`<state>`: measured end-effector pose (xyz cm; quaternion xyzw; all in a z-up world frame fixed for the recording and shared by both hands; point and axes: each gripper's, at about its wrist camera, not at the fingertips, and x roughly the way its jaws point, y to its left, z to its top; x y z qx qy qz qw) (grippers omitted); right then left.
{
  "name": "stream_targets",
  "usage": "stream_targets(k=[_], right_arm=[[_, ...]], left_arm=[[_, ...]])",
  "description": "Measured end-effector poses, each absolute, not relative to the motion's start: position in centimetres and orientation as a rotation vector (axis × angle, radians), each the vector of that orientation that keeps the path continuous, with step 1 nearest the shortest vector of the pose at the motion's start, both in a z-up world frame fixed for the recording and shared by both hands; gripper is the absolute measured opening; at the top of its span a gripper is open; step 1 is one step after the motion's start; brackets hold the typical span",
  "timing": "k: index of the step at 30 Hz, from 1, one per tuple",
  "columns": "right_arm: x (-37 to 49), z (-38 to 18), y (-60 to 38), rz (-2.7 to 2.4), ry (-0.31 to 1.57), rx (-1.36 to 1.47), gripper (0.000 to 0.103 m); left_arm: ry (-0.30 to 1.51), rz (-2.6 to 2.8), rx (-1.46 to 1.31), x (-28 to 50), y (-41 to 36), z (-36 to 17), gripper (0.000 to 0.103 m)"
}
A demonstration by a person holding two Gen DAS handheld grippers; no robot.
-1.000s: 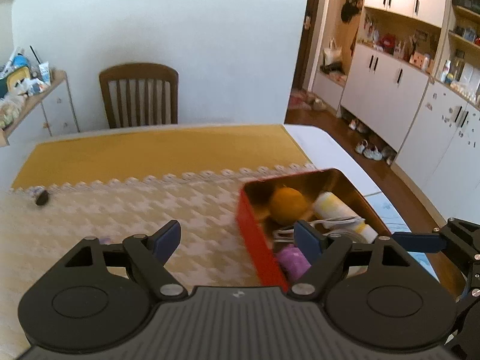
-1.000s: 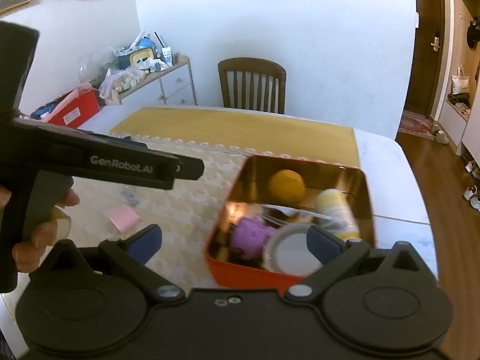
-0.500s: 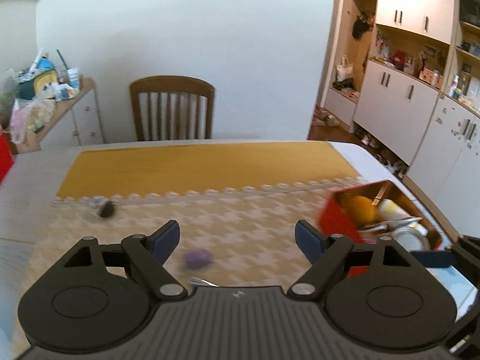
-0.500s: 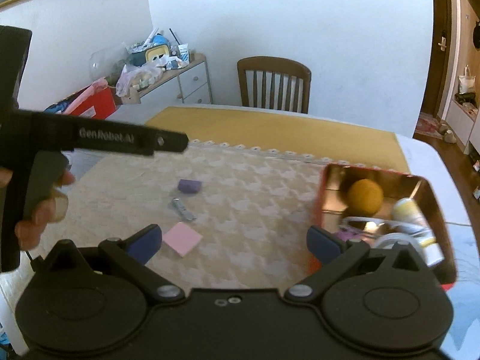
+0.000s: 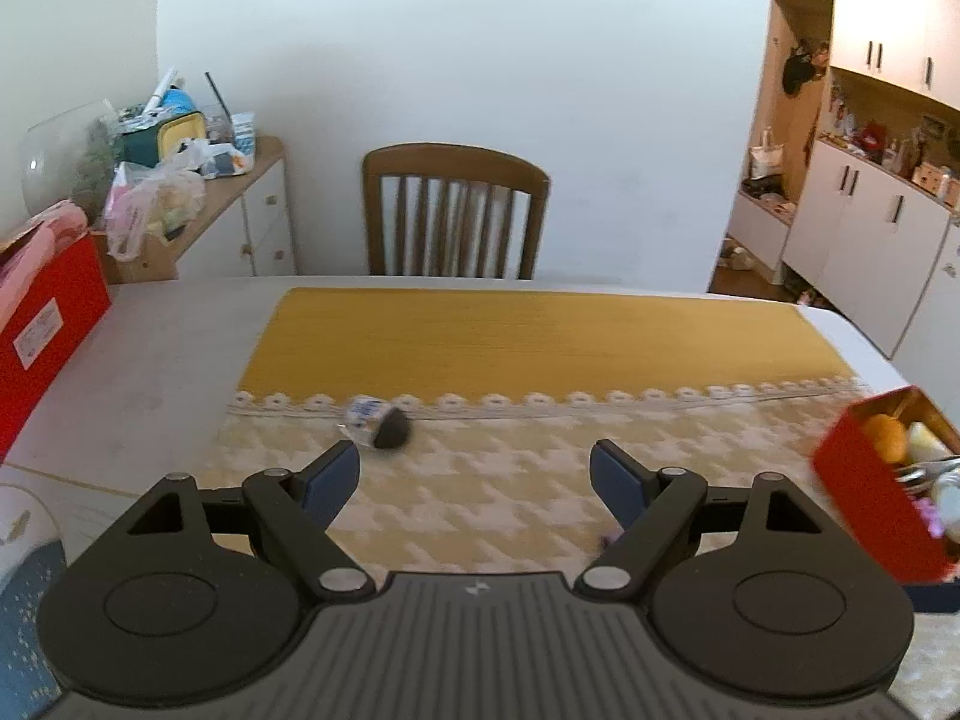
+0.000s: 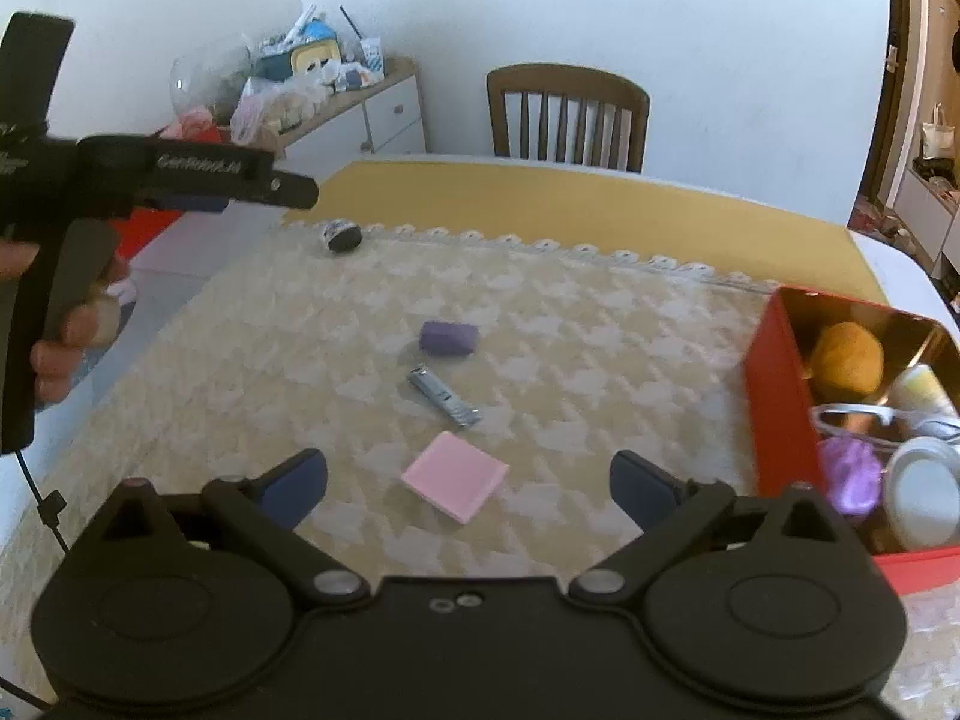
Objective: Organize rigid objects
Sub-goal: 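Grasp the black-capped small bottle with the left tool while the right tool grasps the pink sticky pad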
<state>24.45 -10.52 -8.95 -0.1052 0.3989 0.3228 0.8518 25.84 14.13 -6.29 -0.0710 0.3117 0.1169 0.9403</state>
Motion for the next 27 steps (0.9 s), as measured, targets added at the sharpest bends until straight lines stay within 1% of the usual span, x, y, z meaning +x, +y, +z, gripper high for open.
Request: stream_targets(k=[5, 8, 13, 17, 20, 25, 27], right_arm=[[24.6, -10.4, -8.5, 0.611, 0.896, -0.2, 0.098], [24.9, -11.3, -7.7, 0.562, 0.935, -0.175, 0.094], [25.4, -12.5, -6.6, 0.517, 0.962, -0.208, 0.091], [25.7, -12.9, -6.4, 0.476, 0.972, -0.206, 0.09], [26.1, -13.0, -6.4, 0.458, 0.989, -0.176, 0.086], [26.4, -13.4, -5.9, 0.453, 1.005, -0.17, 0.085], [26.4, -13.6, -5.8, 0.441, 1.009, -0.181, 0.081]], left_arm=[[0.666, 0.266, -0.15, 27.5, 16.9, -8.3, 0.084], [0.683, 0.289, -0.183, 28.9, 18.8, -9.8, 0.084], [0.707, 0.325, -0.199, 31.2, 20.9, -11.9, 0.084], [0.712, 0.323, -0.137, 33.0, 21.3, -13.3, 0.084], [0.724, 0.312, -0.12, 34.1, 21.6, -14.4, 0.084], [0.722, 0.301, -0.116, 35.1, 21.8, -15.4, 0.084], [0.717, 0.289, -0.109, 35.5, 21.7, -15.6, 0.084]])
